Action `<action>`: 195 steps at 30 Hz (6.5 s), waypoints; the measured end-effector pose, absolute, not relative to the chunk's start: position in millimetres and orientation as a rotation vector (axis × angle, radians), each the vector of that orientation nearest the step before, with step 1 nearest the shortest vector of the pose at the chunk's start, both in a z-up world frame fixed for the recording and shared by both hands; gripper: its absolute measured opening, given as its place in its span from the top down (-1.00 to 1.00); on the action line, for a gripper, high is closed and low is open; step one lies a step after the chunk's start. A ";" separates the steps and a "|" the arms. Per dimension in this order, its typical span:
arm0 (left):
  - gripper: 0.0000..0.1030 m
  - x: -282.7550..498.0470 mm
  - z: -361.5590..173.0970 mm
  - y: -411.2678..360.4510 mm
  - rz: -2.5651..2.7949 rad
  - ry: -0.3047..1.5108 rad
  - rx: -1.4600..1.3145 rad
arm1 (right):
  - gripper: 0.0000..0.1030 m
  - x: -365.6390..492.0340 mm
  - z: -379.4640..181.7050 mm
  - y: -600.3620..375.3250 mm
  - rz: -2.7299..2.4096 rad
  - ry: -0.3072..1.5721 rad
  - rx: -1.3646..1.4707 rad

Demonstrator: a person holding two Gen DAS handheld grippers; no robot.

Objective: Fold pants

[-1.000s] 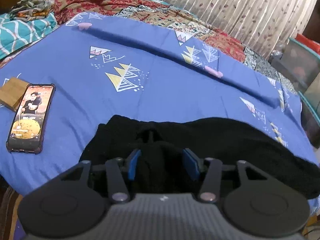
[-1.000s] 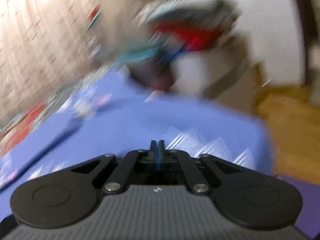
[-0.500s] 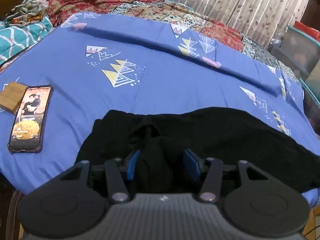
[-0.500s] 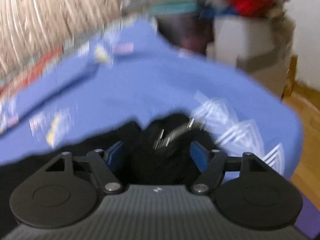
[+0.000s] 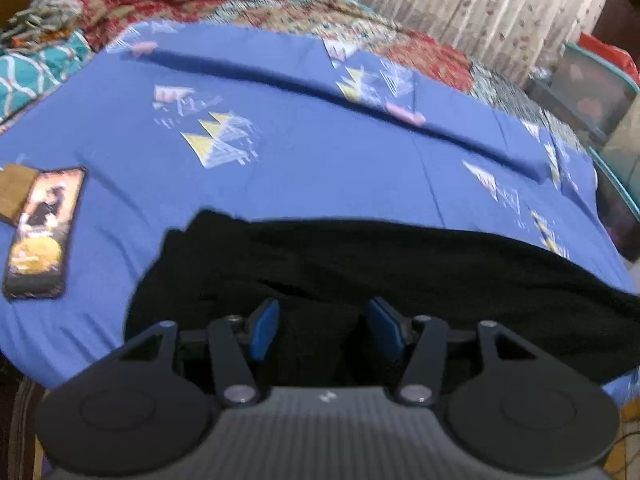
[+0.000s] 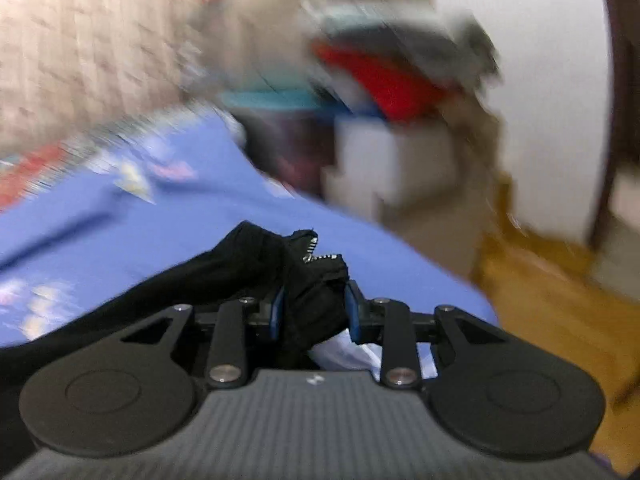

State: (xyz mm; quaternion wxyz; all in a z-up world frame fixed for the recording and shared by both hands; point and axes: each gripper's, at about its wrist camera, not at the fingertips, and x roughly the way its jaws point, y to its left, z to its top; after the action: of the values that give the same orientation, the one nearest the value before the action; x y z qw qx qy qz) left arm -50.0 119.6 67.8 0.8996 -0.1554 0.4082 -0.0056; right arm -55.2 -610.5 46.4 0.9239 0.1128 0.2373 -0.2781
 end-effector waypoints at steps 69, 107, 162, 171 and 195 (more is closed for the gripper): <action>-0.39 -95.0 14.5 279.9 0.032 0.766 -0.870 | 0.57 -76.1 35.3 -42.2 1.123 0.515 -0.565; 0.22 -50.8 72.4 194.3 -0.054 0.740 -0.628 | 0.77 -41.7 54.1 -220.9 0.747 0.810 0.287; 0.25 34.3 22.7 -29.0 -0.277 1.078 -0.288 | 0.76 -109.3 7.1 -536.4 -0.199 0.287 0.795; 0.22 2.0 47.5 37.7 -0.217 0.965 -0.445 | 0.78 -74.7 67.0 -350.7 0.208 0.413 0.078; -0.75 -101.8 74.8 220.3 0.078 0.689 -0.701 | 0.31 4.1 13.5 -338.1 0.263 0.836 0.129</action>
State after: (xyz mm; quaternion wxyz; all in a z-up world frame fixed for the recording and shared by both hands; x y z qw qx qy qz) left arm -101.8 220.3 74.8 0.8809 -0.3364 0.3309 0.0372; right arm 4.1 -338.1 13.5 0.9035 0.0625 0.4043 0.1274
